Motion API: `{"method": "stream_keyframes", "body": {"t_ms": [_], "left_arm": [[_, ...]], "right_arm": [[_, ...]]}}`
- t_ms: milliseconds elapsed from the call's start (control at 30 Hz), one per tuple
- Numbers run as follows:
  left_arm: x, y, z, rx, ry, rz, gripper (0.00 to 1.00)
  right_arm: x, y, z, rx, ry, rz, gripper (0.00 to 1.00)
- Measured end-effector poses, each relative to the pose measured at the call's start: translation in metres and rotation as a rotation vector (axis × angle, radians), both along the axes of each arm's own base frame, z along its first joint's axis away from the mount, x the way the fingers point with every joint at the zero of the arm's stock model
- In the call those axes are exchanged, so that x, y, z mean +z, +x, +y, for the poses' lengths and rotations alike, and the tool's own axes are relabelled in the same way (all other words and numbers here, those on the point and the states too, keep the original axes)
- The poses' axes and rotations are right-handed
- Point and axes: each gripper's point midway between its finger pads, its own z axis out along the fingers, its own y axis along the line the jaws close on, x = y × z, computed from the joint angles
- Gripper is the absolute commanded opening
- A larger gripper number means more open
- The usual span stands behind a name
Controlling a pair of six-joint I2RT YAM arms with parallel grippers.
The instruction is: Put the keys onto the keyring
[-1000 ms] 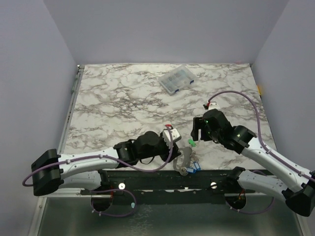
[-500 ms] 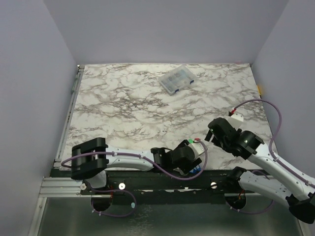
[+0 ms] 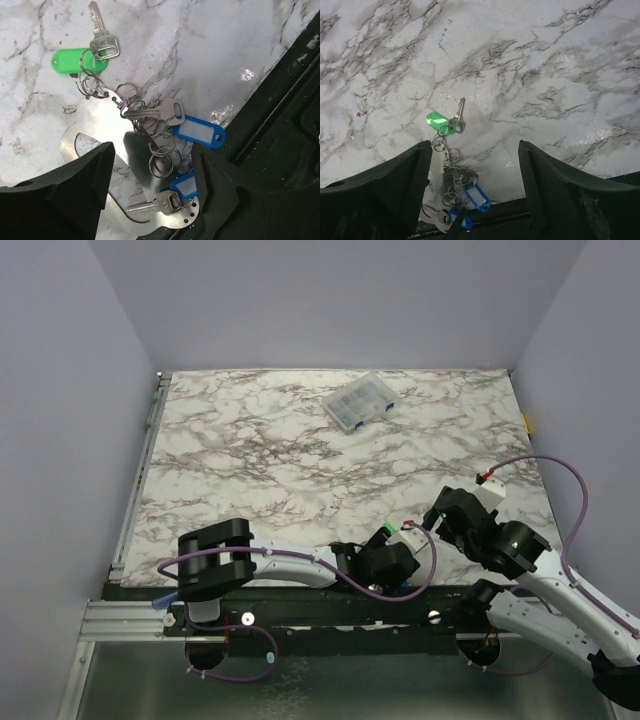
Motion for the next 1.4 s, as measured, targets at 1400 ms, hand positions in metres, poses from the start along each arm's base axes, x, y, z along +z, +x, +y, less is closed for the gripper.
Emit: {"method": "stream_keyframes", "body": {"t_ms": [1400], "left_arm": [[0.016, -0.015, -0.014, -0.683, -0.118, -0.251, 0.35]], "right_arm": [[0.069, 0.016, -0.009, 0.066, 0.029, -0.310, 0.79]]}}
